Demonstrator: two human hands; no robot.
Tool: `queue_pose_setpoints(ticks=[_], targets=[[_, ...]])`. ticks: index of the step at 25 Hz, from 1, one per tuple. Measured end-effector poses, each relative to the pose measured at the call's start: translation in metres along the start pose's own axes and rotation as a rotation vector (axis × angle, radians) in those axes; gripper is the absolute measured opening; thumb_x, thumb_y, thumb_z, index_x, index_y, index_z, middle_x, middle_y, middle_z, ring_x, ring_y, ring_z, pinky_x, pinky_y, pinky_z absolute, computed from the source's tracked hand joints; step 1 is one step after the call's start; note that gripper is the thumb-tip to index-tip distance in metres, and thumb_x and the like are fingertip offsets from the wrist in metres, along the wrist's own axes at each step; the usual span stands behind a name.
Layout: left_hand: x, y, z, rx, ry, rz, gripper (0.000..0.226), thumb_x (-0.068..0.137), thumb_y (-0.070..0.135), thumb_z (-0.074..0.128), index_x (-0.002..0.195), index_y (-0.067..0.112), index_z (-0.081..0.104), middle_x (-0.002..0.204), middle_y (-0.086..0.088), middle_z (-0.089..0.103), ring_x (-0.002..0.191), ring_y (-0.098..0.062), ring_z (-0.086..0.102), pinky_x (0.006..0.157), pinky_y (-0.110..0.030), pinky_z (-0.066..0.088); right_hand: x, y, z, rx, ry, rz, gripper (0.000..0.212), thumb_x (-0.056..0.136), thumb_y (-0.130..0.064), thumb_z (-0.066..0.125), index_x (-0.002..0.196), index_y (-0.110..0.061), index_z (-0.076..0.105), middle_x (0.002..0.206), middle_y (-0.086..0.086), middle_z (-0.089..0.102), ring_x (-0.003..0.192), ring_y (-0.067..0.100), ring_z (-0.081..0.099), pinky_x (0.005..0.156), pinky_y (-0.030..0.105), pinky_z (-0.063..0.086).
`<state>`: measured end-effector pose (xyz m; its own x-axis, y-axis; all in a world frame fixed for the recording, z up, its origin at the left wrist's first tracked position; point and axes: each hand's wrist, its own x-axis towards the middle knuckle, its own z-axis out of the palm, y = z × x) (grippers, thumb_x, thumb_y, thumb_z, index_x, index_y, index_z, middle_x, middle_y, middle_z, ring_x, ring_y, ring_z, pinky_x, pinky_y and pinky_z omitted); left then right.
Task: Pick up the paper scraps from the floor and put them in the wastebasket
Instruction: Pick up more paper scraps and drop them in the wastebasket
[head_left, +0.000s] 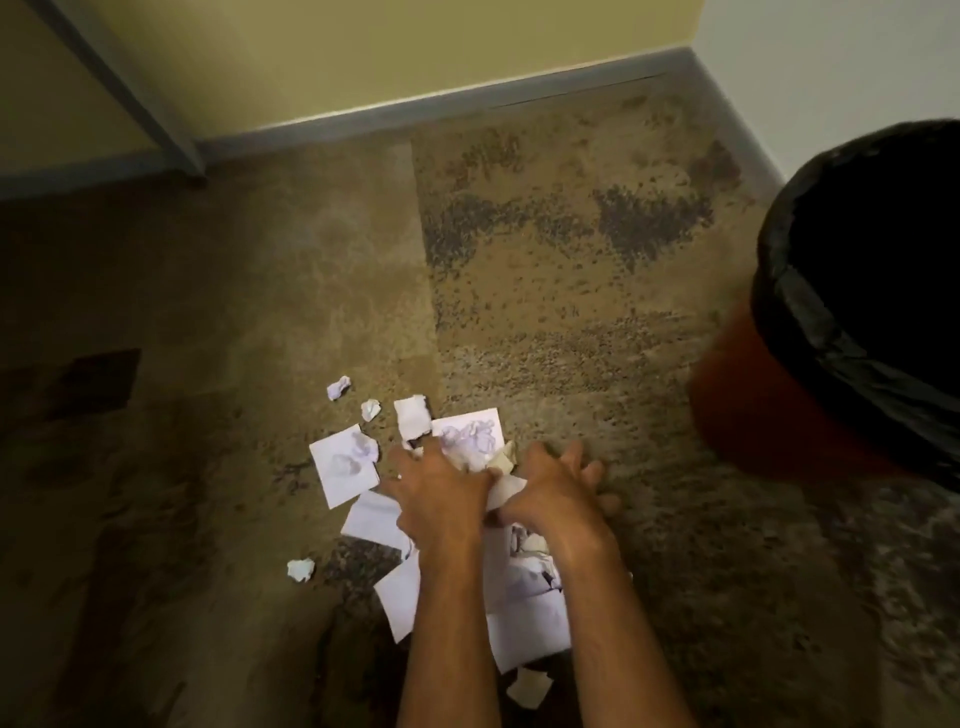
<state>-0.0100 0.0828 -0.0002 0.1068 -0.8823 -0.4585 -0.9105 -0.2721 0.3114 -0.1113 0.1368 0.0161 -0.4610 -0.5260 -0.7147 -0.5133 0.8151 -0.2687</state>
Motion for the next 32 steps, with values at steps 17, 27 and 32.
queue_pose_setpoints(ticks=[17, 27, 32], targets=[[0.029, -0.026, -0.019, -0.245, -0.051, 0.05, 0.045, 0.071, 0.023, 0.099, 0.112, 0.019, 0.082, 0.101, -0.005, 0.081, 0.086, -0.024, 0.075, 0.078, -0.032, 0.061, 0.011, 0.017, -0.02, 0.478, -0.008, -0.001, 0.013, 0.091, 0.012, 0.072, 0.092, 0.0, 0.066, 0.089, 0.016, 0.063, 0.056, 0.01, 0.052, 0.038, 0.009, 0.039], [0.019, 0.028, -0.087, -0.431, -0.204, 0.161, 0.029, 0.072, 0.004, 0.097, 0.094, 0.014, 0.081, 0.091, -0.013, 0.08, 0.068, -0.023, 0.074, 0.054, -0.033, 0.064, -0.009, 0.023, -0.087, 0.547, -0.003, -0.04, 0.028, 0.071, 0.008, 0.094, 0.07, -0.007, 0.07, 0.07, 0.007, 0.073, 0.071, 0.025, 0.075, 0.056, 0.036, 0.063], [-0.006, 0.098, -0.111, -0.469, -0.172, 0.353, 0.024, 0.073, 0.009, 0.097, 0.09, 0.018, 0.083, 0.08, -0.007, 0.079, 0.065, -0.027, 0.077, 0.055, -0.035, 0.066, -0.048, 0.011, -0.118, 0.681, 0.202, -0.18, 0.032, 0.073, 0.005, 0.092, 0.066, -0.014, 0.068, 0.057, -0.003, 0.061, 0.039, 0.0, 0.054, 0.039, 0.013, 0.04]])
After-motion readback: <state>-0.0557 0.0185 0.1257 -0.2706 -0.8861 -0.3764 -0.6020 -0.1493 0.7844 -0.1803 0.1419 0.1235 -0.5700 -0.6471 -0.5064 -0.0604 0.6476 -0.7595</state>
